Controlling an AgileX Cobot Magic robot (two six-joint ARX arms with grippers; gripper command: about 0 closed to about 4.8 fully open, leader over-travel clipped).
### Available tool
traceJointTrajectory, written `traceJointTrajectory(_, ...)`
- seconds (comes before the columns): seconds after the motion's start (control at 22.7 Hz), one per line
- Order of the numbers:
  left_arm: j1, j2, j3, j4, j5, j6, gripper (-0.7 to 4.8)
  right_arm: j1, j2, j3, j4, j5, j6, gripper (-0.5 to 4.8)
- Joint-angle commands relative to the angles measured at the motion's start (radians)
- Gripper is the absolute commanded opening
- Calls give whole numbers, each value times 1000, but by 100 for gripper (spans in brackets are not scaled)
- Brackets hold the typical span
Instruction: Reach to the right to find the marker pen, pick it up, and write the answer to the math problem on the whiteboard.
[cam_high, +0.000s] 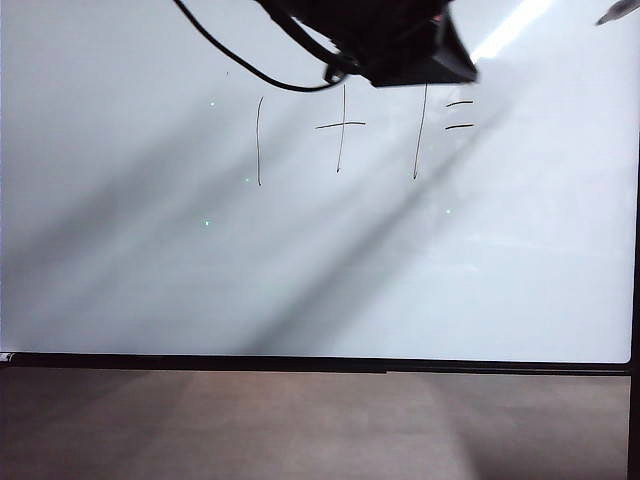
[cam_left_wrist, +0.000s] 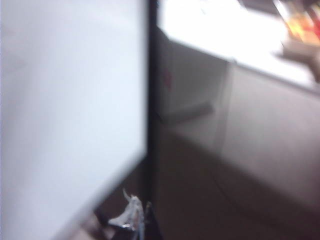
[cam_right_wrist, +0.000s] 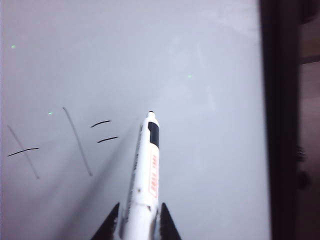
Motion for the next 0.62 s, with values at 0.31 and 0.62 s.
traceJointTrajectory(0.31, 71, -9, 4, 192, -295, 4, -5, 85, 219, 5, 244, -15, 7, -6)
traceJointTrajectory(0.62, 68, -9, 4, 202, -257, 4, -4, 97, 298, 11, 346, -15, 7, -6)
